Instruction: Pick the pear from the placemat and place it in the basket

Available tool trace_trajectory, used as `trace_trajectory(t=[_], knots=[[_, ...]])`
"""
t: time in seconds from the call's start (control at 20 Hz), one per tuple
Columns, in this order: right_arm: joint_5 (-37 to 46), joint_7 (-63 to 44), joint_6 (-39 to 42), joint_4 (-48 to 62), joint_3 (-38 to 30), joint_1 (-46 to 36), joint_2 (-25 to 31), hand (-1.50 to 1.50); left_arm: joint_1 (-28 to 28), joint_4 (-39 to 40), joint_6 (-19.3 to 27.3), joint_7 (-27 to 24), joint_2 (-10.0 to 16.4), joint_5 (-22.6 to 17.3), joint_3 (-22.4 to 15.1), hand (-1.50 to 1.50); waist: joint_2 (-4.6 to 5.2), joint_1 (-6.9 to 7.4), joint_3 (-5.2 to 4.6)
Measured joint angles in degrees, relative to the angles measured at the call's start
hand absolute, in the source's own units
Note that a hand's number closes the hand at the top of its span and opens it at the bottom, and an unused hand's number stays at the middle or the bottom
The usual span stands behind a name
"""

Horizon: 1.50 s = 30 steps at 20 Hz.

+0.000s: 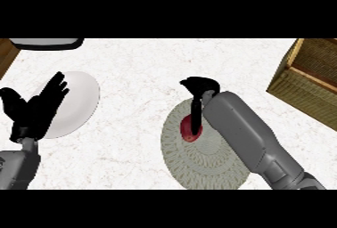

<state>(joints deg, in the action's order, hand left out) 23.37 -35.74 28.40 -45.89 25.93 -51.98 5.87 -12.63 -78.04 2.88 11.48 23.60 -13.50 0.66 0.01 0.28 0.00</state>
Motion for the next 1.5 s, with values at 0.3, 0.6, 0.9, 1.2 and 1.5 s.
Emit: trace_trajectory(t=[0.3,0.6,0.9,1.2,1.5], knots=[[1.0,0.9,3.0,-2.1,-3.6,1.4,0.3,-1.5,0.2,-0.3,0.0,0.4,-1.6,1.8,0.5,0.0,-0.02,-0.09,-0.01],[2.7,2.3,4.1,-6.1,-4.9,5.5,-0.9,-1.5,-0.6,0.4,-1.0,0.5,-2.0,2.8,2.1,0.0,-0.02,-0.11,0.0],[6.4,0.8,6.3,-10.0,-4.7,8.3,-1.1,-1.5,1.2,-2.0,-1.4,0.8,-3.3,4.2,2.5,0.0,-0.05,-0.11,0.0],[10.7,1.1,6.2,-8.9,-4.8,9.3,-2.7,-1.5,0.6,-0.5,-2.2,-0.2,-4.3,5.5,3.6,0.0,0.01,-0.02,-0.01],[14.3,5.5,9.4,-8.6,-2.3,10.3,-2.0,1.5,1.2,-0.8,-3.8,-0.3,-4.1,5.4,4.8,0.0,-0.17,0.08,-0.02]])
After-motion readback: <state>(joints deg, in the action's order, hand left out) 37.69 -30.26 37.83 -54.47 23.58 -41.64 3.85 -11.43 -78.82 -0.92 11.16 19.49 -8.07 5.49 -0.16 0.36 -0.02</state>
